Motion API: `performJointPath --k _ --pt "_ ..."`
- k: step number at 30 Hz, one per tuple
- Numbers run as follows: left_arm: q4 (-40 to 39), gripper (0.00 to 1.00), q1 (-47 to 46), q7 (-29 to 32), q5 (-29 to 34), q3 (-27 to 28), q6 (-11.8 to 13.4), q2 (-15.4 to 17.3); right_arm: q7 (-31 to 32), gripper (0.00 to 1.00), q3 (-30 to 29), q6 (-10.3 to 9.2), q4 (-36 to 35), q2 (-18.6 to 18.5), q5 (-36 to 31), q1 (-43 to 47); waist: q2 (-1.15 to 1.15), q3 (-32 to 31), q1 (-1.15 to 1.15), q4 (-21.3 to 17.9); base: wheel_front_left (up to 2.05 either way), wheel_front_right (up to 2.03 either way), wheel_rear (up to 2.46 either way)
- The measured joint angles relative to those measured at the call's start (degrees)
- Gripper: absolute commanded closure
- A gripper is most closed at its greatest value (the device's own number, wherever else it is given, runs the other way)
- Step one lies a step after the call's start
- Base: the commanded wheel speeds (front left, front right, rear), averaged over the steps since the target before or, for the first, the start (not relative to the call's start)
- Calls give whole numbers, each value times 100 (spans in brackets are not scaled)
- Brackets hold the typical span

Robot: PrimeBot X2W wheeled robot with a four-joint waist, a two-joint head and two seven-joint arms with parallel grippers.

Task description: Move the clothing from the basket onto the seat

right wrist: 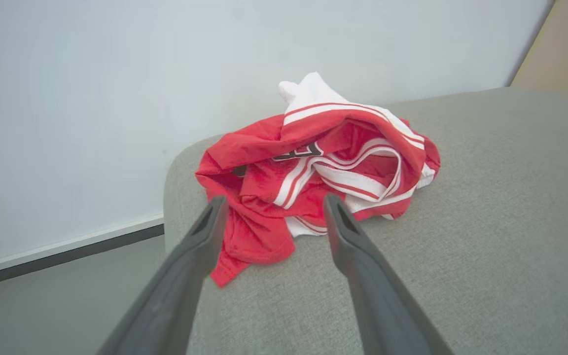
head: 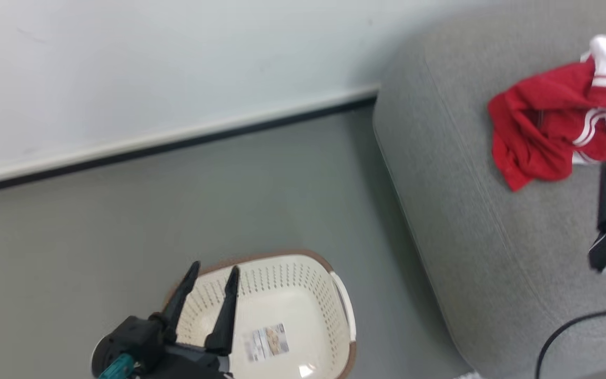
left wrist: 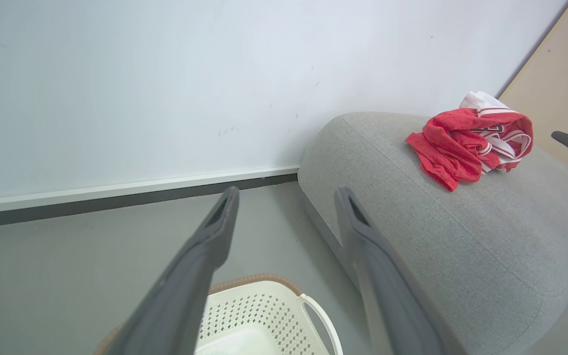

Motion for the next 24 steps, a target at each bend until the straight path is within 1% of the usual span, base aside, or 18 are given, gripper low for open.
performJointPath --k 2,6,7,10,14,16,19,22,24 --pt "74 0 187 -1 75 269 25 -105 7 0 -79 0 -399 179 -223 362 0 -233 0 96 0 0 0" --pt "193 0 548 1 246 748 7 -194 9 0 -125 0 -1123 519 -588 1034 0 -648 0 303 0 0 0" --pt "199 0 608 -1 263 842 -73 -214 -5 0 -151 0 -1298 637 -631 1201 0 -733 0 361 0 0 0" --pt "249 0 778 0 422 1077 -183 -244 -34 0 -330 0 -1789 1010 -702 1699 0 -940 0 563 0 0 0" --pt "101 0 939 -1 616 1522 -396 -260 -87 0 -613 0 -2408 1650 -806 2180 0 -1133 2 838 0 0 0" --pt "79 0 1092 -1 732 1706 -520 -296 -111 0 -581 0 -2619 1872 -909 2379 0 -1213 1 952 0 0 0" --pt "62 0 1241 -1 842 1924 -706 -369 -131 0 -311 0 -2835 2061 -1068 2689 0 -1315 2 1092 0 0 0" --pt "38 0 1413 -1 936 2119 -857 -504 -102 0 -40 0 -2953 2153 -1249 2945 1 -1411 2 1179 0 0 0" --pt "68 0 1474 -1 1006 2269 -938 -534 -80 0 119 0 -3028 2198 -1334 3080 0 -1463 1 1209 0 0 0"
